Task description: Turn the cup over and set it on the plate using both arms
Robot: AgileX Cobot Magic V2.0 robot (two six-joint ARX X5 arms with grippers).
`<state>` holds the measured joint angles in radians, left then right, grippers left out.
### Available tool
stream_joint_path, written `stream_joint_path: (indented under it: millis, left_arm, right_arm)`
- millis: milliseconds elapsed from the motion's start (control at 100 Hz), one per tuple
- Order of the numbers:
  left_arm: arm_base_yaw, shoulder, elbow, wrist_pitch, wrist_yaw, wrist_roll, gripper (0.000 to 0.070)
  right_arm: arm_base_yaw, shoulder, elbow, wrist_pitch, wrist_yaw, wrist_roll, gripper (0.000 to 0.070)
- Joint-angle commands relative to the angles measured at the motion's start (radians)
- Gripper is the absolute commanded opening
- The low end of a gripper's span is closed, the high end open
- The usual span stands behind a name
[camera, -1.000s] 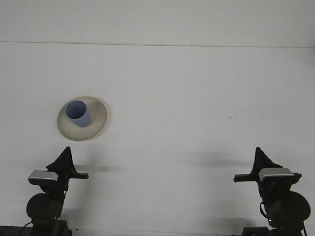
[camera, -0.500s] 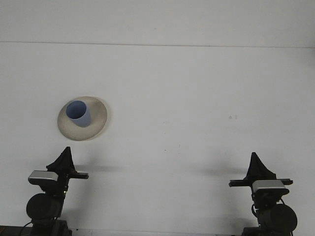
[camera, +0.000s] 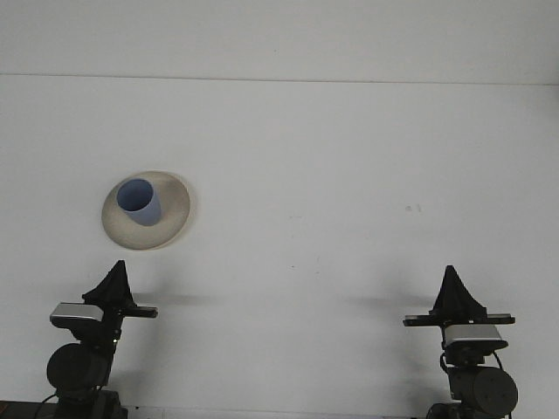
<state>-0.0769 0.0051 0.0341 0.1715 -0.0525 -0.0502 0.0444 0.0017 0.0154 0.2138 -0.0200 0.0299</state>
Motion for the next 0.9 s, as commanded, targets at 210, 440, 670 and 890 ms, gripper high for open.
stream_joint_path:
  millis: [210, 440, 670, 890]
  left_arm:
    - [-0.002, -0.002, -0.019, 0.010, 0.000, 0.008, 0.0012]
    - [-0.002, -0.002, -0.019, 0.010, 0.000, 0.008, 0.0012]
    - [-0.002, -0.002, -0.019, 0.010, 0.000, 0.008, 0.0012]
    - [-0.002, -0.002, -0.019, 0.010, 0.000, 0.008, 0.0012]
  right_arm:
    - [-0.011, 0.000, -0.003, 0.011, 0.047, -0.004, 0.0000]
    - [-0.011, 0.000, -0.003, 0.011, 0.047, -0.004, 0.0000]
    - [-0.011, 0.000, -0.003, 0.011, 0.047, -0.004, 0.0000]
    - [-0.011, 0.000, -0.003, 0.011, 0.047, -0.004, 0.0000]
